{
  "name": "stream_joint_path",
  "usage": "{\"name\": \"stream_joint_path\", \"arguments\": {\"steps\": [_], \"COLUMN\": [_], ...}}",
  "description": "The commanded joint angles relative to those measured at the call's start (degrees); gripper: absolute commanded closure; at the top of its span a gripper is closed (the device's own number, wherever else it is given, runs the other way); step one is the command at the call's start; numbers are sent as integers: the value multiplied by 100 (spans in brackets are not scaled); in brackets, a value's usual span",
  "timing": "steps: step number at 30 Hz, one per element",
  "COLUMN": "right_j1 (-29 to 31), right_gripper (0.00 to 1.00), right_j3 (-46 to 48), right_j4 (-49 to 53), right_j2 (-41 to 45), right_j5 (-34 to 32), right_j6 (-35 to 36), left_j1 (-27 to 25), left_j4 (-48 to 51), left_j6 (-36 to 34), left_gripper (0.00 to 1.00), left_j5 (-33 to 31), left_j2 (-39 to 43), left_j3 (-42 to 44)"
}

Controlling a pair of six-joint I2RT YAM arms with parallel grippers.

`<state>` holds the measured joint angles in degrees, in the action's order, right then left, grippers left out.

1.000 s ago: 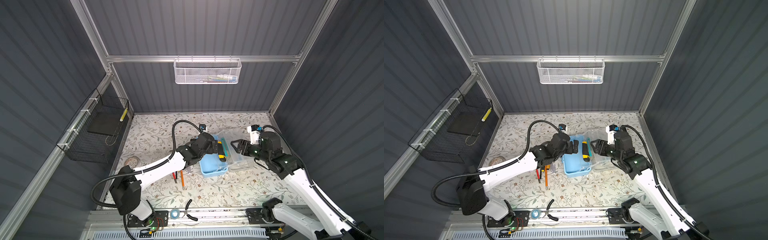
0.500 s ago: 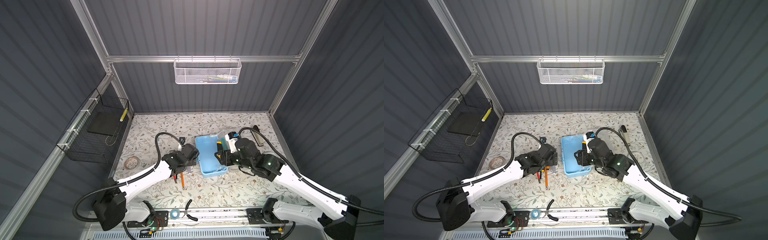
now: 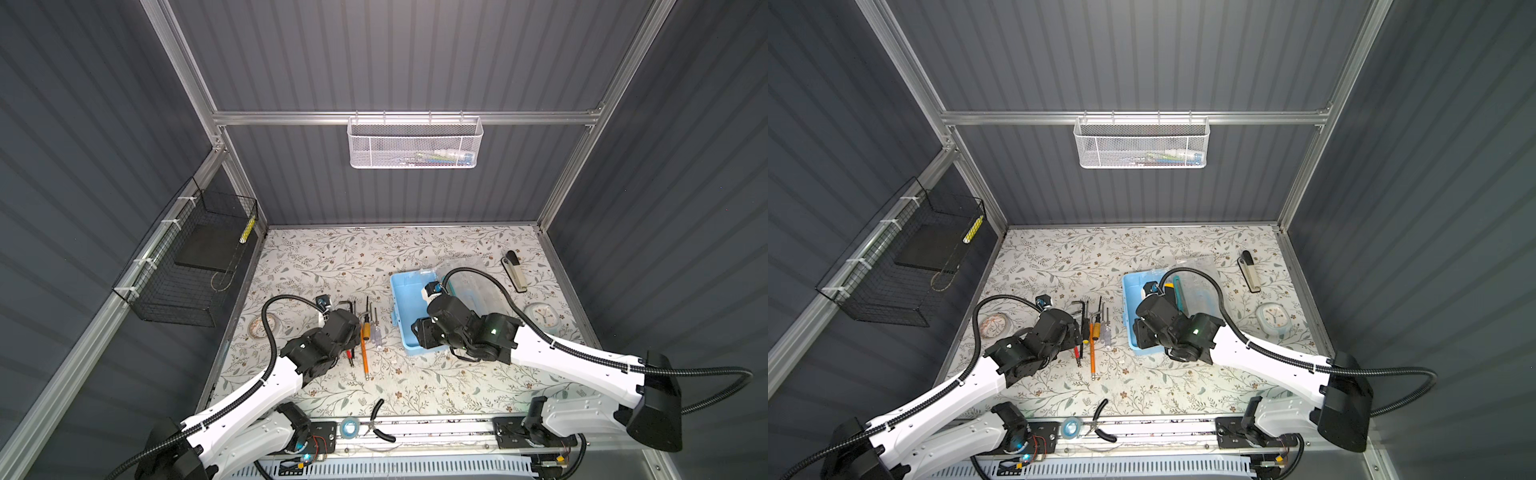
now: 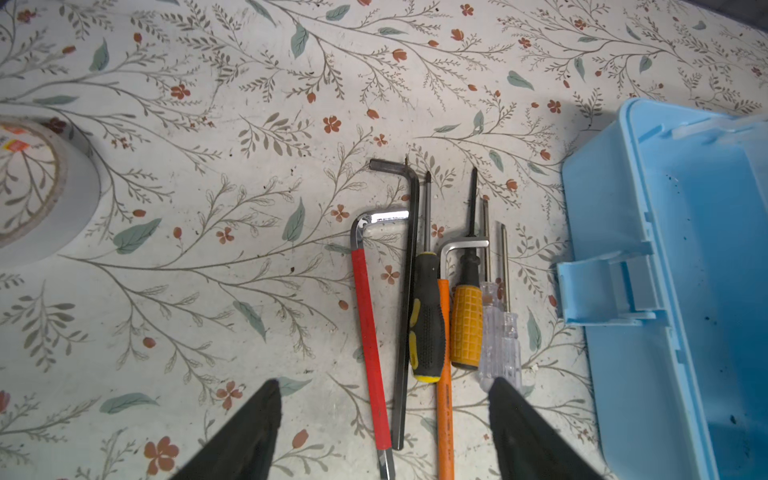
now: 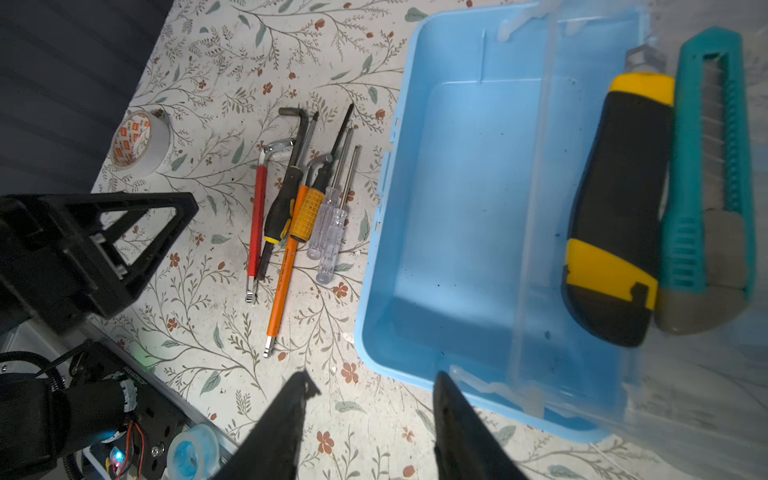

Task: Pack the tool kit
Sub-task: 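Withdraw the left gripper to the tools while the right gripper moves toward the box, then lower the left gripper onto the red-handled hex key and close on it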

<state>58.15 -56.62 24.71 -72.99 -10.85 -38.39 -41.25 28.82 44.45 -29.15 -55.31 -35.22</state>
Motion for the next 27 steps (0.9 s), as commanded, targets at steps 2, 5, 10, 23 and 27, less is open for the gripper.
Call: {"name": "stream_joint_path", "arguments": {"steps": [2, 5, 10, 23, 27], "right_j1": [27, 30, 29, 15, -22], "right_gripper": [54, 54, 54, 53, 52], "right_j3": [151, 291, 594, 716, 758], "right_j4": [-195, -369, -597, -851, -1011], "right_j2": [27, 38, 158, 242, 166], "right_j5": [-193, -168, -148, -244, -244], "right_j6": [-170, -292, -456, -328, -268], "left_j1": [154, 312, 531, 772, 891], "left_j4": [-285, -429, -847, -1507, -1546], "left_j6": [-71, -53, -49, -154, -271], "left_gripper": [32, 38, 47, 58, 59], "left_j5": [-20, 190, 411, 490, 499], "left_j2": [-195, -461, -767, -1553, -1752], "left_j3": [89, 157, 409, 451, 381]}}
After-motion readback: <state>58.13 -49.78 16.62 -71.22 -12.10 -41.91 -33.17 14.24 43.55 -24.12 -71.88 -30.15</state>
